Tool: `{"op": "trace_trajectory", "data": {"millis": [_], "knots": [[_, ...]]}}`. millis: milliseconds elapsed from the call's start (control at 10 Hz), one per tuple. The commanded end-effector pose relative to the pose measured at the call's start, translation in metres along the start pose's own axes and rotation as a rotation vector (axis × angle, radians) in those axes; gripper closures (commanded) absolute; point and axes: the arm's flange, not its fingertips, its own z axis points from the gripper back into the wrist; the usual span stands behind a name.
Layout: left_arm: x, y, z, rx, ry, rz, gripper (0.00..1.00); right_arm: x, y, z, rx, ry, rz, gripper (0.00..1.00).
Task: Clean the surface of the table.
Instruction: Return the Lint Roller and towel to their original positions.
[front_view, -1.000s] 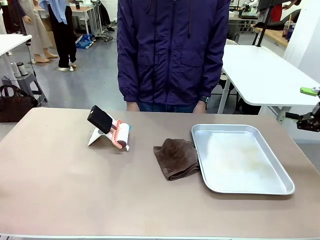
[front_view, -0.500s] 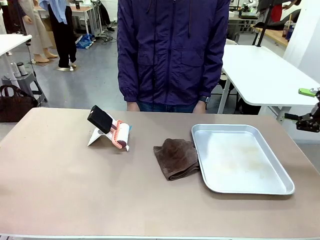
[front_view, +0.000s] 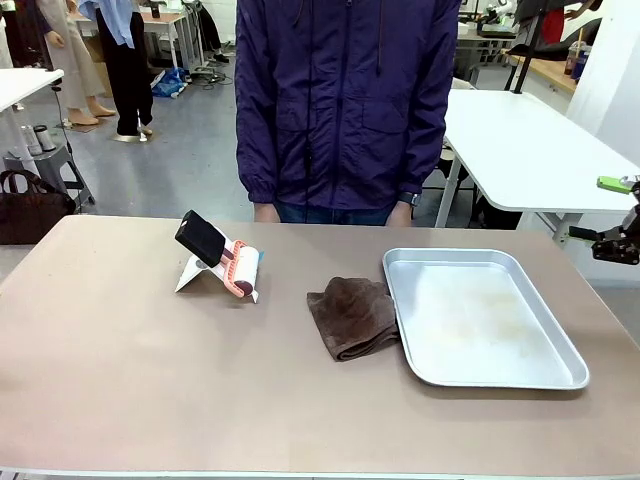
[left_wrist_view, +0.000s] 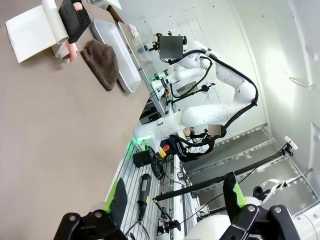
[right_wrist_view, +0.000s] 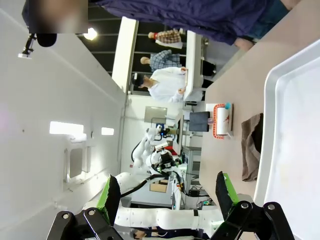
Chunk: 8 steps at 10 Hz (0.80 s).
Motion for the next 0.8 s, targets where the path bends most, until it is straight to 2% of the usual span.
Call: {"op": "trace_trajectory", "data": {"millis": [0,700], "knots": [[-0.0034,-0.0046,-0.0024,-0.002,0.003,-0.007,0.0,0.0003,0.002,0.002,0.014,0.004,0.003,0.0],[-0.0034,-0.0046,-0.0024,-0.002,0.003,-0.007,0.0,0.0003,0.002,0.002,0.014,0.004,0.003,0.0]]}}
